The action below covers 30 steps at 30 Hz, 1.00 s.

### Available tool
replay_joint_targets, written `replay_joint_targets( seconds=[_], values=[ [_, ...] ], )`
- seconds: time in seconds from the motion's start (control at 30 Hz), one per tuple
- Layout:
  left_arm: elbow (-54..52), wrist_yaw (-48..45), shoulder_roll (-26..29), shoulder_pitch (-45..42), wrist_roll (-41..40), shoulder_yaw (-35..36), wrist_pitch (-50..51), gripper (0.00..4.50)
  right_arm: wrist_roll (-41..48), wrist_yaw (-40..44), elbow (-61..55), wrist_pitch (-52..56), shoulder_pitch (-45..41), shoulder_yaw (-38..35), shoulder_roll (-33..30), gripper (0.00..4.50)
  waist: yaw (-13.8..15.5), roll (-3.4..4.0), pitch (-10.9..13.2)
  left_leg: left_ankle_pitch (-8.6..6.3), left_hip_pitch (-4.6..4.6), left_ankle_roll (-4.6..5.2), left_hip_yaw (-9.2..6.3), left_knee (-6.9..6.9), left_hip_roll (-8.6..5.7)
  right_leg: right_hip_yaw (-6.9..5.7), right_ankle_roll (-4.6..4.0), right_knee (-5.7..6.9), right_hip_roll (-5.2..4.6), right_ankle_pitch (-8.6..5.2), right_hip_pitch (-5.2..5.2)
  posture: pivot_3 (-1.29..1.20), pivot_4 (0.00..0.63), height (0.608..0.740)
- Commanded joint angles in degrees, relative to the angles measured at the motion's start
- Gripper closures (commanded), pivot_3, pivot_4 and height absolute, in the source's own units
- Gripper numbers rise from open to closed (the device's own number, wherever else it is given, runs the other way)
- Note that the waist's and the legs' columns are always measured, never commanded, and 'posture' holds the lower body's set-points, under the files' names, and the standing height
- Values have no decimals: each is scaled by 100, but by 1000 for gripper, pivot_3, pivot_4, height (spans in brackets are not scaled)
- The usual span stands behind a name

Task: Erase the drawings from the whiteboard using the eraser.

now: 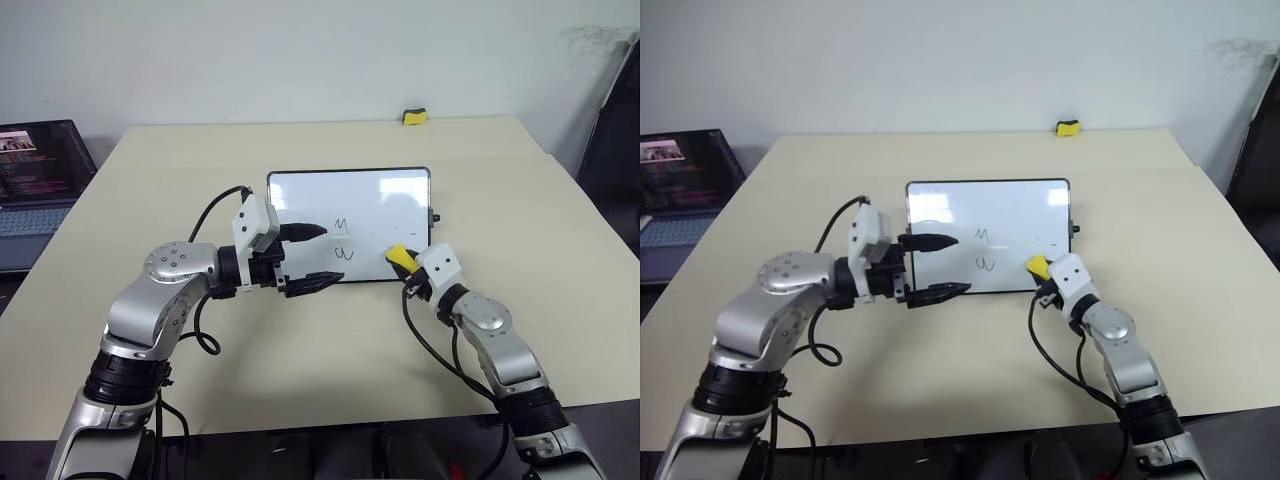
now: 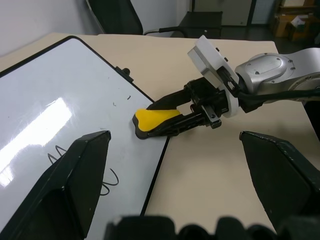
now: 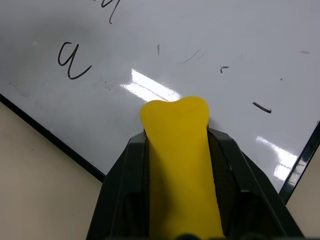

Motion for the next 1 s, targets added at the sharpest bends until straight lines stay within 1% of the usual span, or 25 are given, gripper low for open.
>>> replay_joint_targets(
  seconds=[0.03, 0.07, 0.23, 0.37, 0.57, 0.7, 0.77, 0.93, 1.0],
  values=[
    [-82, 66, 30, 4, 4, 169, -76, 0, 183, 73, -206, 72, -117, -133, 42, 3252, 0, 0, 0, 0, -5, -1, 1, 0, 0, 2, -4, 0, 0, 2, -5, 0, 150, 740],
    [-88, 75, 28, 8, 3, 167, -74, 0, 238, 92, -252, 63, -147, -164, 51, 3252, 2, 0, 0, 0, -13, -1, 1, 1, -1, 2, -23, 0, -1, 14, -14, 0, 150, 740],
    [-105, 109, 34, 30, -15, 167, -67, 0, 461, 177, -445, -222, -268, -260, 125, 3252, 15, 4, 4, 0, -33, -2, -2, -3, -2, -1, -25, 0, -2, 15, -36, 0, 150, 740],
    [-121, 123, 26, 58, -18, 167, -71, 0, 266, -312, -255, -892, -594, -516, 222, 3253, 15, 6, 7, -3, -47, -7, -1, -6, -1, 0, -26, -5, -3, 14, -49, 0, 150, 740],
    [-132, 133, 8, 64, -13, 142, -70, 0, -88, -827, 436, -1235, -1021, -698, 156, 3253, 45, 6, 7, -4, -66, -12, -2, -5, -3, -9, -26, -14, -5, 13, -57, 0, 150, 740],
    [-137, 146, 7, 64, -8, 149, -70, 0, -350, -1013, 875, -1123, -1096, -671, 80, 3254, 47, 7, 8, -4, -68, -11, 2, -5, -3, -9, -27, -14, -5, 13, -57, 0, 150, 740],
    [-146, 157, 8, 69, -5, 152, -71, 0, -438, -959, 914, -993, -979, -604, 27, 3254, 46, 8, 9, -4, -68, -11, 4, -5, -4, -8, -27, -13, -5, 13, -58, 0, 150, 740],
    [-179, 168, 28, 95, -16, 165, -66, 0, -388, -772, 663, -639, -605, -538, -33, 3254, 47, 8, 8, -5, -63, -10, 3, -3, -3, -10, -26, -11, -4, 13, -51, 0, 150, 740],
    [-182, 168, 42, 98, -16, 169, -67, 0, -357, -579, 463, -428, -394, -462, -111, 3254, 44, 8, 8, -5, -59, -10, 3, -3, -3, -8, -26, -11, -4, 13, -49, 0, 150, 740]
  ],
)
